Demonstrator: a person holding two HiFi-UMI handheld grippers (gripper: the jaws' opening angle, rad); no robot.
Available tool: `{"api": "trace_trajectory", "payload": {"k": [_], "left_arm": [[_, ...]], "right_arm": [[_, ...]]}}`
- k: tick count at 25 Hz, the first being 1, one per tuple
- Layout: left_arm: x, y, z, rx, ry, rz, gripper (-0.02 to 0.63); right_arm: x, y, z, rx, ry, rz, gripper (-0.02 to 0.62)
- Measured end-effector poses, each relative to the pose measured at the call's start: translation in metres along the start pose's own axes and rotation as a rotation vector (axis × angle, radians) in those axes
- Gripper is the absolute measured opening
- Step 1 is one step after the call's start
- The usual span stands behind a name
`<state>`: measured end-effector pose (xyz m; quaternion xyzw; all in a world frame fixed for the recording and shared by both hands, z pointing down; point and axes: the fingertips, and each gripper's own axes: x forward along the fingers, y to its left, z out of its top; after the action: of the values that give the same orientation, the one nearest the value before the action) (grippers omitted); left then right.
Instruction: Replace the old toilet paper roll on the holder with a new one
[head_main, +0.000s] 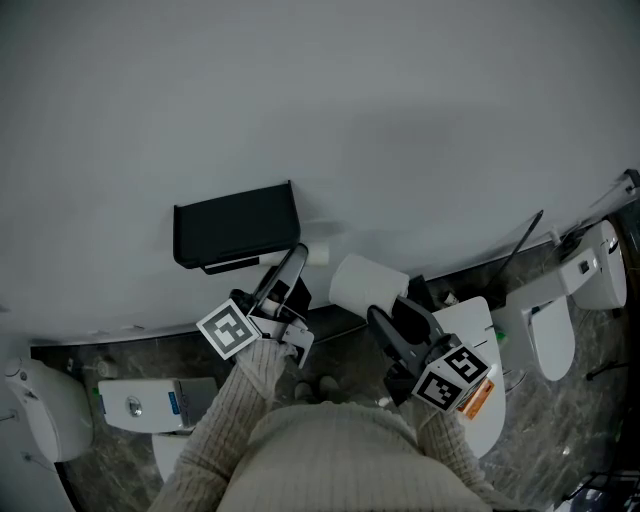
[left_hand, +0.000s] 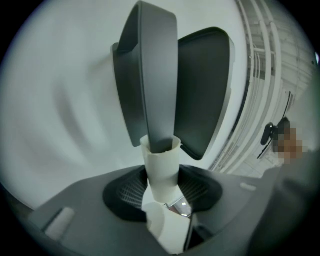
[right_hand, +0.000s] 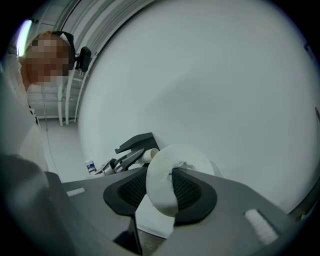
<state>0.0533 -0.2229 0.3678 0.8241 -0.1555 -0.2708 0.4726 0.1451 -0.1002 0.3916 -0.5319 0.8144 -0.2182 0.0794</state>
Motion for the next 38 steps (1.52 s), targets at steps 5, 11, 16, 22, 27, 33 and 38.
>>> {"api": "trace_trajectory", "payload": {"k": [5,11,16,22,27,33,38], "left_arm": [[0.006,0.0,-0.01,-0.01,0.036,-0.004,0.173],[0.015,-0.002,-0.027,-0.024,0.082,-0.017,0.173],[0.018,-0.007,-0.047,-0.036,0.119,-0.028,0.173],[0.016,-0.006,-0.057,-0.054,0.143,-0.028,0.173],[0.01,-0.011,-0.06,-0.044,0.144,-0.031,0.173],[0.01,-0.007,-0.053,-0.026,0.115,0.011,0.173],[-0.04,-0.019,-0.041,0.025,0.065,0.029,0.173]], "right_arm": [[-0.009,-0.002,-0.002,0.001,-0.004,-0.024,0.146],[-0.022,-0.007,-0.003,0.007,-0.009,-0.05,0.146],[-0.036,-0.009,-0.002,0.007,-0.019,-0.065,0.146],[-0.038,-0.011,-0.003,0.011,-0.016,-0.078,0.146],[-0.038,-0.011,-0.004,0.015,-0.007,-0.07,0.146],[-0.026,-0.024,0.004,0.026,0.019,-0.034,0.146],[-0.023,0.011,-0.013,0.007,0.025,0.026,0.146]]}}
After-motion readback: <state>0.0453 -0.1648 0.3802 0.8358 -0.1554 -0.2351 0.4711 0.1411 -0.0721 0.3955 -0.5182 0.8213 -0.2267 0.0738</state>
